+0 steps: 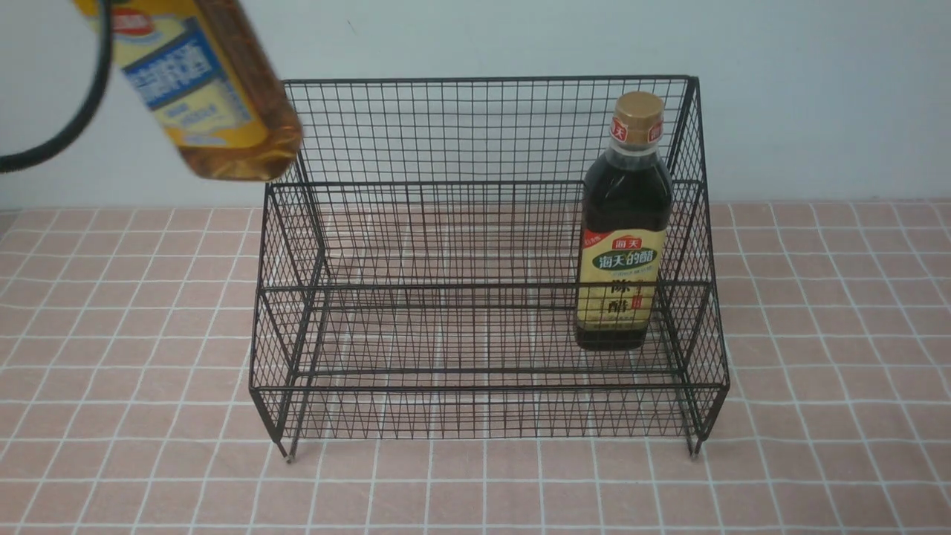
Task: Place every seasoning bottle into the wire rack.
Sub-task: Use the left arm to put the condiment bottle back on the shelf
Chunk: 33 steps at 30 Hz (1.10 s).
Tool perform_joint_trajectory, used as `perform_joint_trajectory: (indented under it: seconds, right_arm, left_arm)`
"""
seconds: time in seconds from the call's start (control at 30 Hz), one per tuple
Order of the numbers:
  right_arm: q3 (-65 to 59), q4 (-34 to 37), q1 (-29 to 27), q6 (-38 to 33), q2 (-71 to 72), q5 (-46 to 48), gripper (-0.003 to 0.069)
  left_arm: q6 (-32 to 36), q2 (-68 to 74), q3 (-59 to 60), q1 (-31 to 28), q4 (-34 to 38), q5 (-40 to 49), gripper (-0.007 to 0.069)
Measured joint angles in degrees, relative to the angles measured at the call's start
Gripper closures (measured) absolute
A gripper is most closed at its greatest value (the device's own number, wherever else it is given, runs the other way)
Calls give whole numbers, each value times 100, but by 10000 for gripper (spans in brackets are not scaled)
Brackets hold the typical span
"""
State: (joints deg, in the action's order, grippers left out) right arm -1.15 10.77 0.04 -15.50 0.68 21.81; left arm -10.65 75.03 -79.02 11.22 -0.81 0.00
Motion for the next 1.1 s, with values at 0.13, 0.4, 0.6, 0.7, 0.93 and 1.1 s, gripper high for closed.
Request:
perform_joint_trajectory:
  seconds: [0.13,0.4,0.6,0.7,0.93,1.1]
  right_arm:
    - [0,0,0,0,0,0,673]
    - [0,0,0,0,0,0,673]
    - [0,0,0,0,0,0,673]
    - [0,0,0,0,0,0,673]
    - [0,0,0,0,0,0,673]
    - [0,6,0,0,0,0,673]
  left_arm:
    - [-37,411,-333,292,6,53,320]
    - [-42,1308,-896,434,11,109,320]
    - [-28,1613,-1007,434,1,-50,320]
    - [-33,1673,-1019,434,1,-94,321]
    - [-3,1806,-1018,434,2,-83,320]
    - [9,1990,-1018,434,2,92,320]
